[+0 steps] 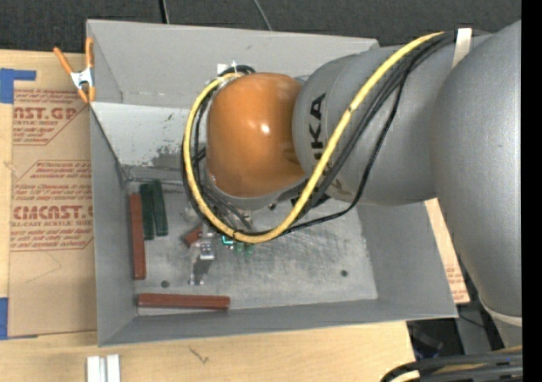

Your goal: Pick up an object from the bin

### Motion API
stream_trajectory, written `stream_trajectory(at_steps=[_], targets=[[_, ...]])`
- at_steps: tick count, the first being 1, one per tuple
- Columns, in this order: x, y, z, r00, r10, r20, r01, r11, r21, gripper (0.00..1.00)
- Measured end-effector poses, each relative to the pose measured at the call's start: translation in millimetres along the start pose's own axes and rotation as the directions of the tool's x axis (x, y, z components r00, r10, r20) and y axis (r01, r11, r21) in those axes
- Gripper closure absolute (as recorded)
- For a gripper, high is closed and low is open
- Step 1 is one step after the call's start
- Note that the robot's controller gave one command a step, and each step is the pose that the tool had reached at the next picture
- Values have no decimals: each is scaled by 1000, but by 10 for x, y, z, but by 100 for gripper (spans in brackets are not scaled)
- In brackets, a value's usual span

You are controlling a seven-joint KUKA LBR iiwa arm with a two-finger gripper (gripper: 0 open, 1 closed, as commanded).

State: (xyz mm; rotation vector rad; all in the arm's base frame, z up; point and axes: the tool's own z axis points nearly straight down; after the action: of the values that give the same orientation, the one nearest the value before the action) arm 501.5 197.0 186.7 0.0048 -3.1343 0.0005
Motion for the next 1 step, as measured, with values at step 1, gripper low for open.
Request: stream_trajectory(at_steps=[1], targets=[[-20, -10, -42, 1000, 2, 7, -2, 1000, -2, 0]])
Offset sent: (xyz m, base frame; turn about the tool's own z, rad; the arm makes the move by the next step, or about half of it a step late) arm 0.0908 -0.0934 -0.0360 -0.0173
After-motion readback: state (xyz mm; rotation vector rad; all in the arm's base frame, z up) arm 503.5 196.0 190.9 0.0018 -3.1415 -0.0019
